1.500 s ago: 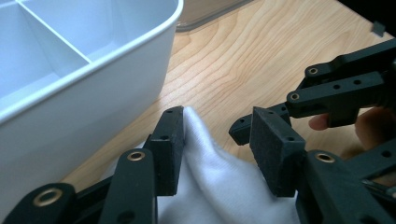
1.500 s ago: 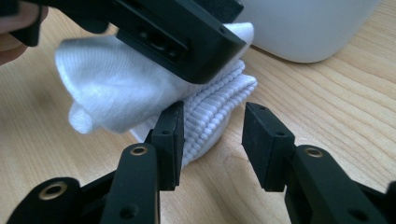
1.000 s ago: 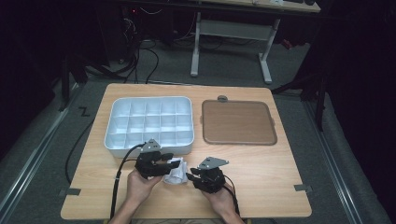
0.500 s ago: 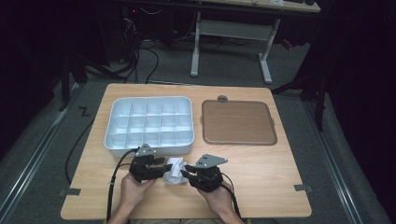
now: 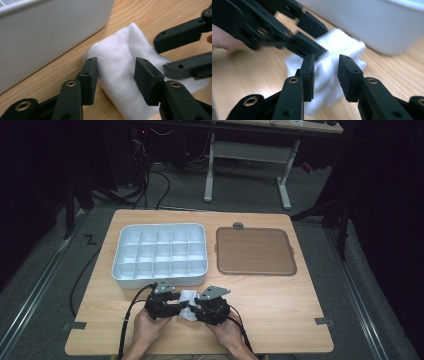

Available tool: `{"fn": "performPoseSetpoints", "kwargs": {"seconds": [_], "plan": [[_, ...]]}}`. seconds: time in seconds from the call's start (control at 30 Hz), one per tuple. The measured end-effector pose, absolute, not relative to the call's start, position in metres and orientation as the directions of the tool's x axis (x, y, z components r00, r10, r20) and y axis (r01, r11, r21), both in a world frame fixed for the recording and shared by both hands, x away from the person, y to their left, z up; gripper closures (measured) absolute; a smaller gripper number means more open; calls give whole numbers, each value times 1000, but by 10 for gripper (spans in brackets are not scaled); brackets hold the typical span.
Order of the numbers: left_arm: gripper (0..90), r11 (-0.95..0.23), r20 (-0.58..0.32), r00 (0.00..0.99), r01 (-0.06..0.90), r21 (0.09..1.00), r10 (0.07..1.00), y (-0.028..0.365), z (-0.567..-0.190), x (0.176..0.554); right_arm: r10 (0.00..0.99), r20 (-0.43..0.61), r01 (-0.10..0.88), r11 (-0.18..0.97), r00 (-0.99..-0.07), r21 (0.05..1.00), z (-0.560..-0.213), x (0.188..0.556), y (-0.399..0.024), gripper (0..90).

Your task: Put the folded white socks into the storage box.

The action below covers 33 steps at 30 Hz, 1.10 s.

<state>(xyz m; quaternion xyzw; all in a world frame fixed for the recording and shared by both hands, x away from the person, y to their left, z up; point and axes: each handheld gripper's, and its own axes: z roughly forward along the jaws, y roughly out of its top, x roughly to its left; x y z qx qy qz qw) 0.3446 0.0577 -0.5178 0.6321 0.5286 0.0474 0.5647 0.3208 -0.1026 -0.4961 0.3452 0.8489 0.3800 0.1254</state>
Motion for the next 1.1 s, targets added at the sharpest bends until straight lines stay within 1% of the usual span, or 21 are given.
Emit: {"fn": "performPoseSetpoints", "kwargs": {"seconds": [0.1, 0.2, 0.37, 0.53, 0.73, 0.8, 0.93, 1.07, 1.1], "plan": [[558, 192, -525, 443, 603, 774, 727, 56, -520, 343, 696, 69, 513, 455, -715, 728, -506, 323, -112, 677], [566, 182, -505, 449, 588, 788, 737, 54, -522, 342, 697, 67, 514, 456, -714, 727, -508, 324, -116, 689], [569, 182, -498, 451, 579, 795, 741, 52, -524, 341, 704, 91, 535, 442, -704, 720, -515, 326, -123, 693], [565, 186, -491, 446, 569, 801, 749, 51, -526, 341, 701, 99, 537, 440, -707, 719, -519, 327, -124, 710], [540, 202, -503, 437, 571, 796, 746, 52, -528, 343, 699, 103, 542, 443, -708, 714, -520, 328, -124, 713], [536, 222, -521, 424, 578, 786, 741, 53, -528, 344, 695, 104, 540, 445, -711, 715, -521, 329, -124, 723], [530, 226, -526, 418, 582, 781, 740, 54, -528, 345, 691, 106, 539, 448, -715, 713, -521, 329, -123, 752], [526, 229, -532, 414, 589, 775, 738, 56, -528, 345, 691, 121, 548, 440, -712, 711, -521, 330, -122, 758], [527, 225, -524, 421, 579, 784, 741, 57, -529, 345, 692, 124, 551, 439, -711, 710, -521, 330, -121, 760]]}}
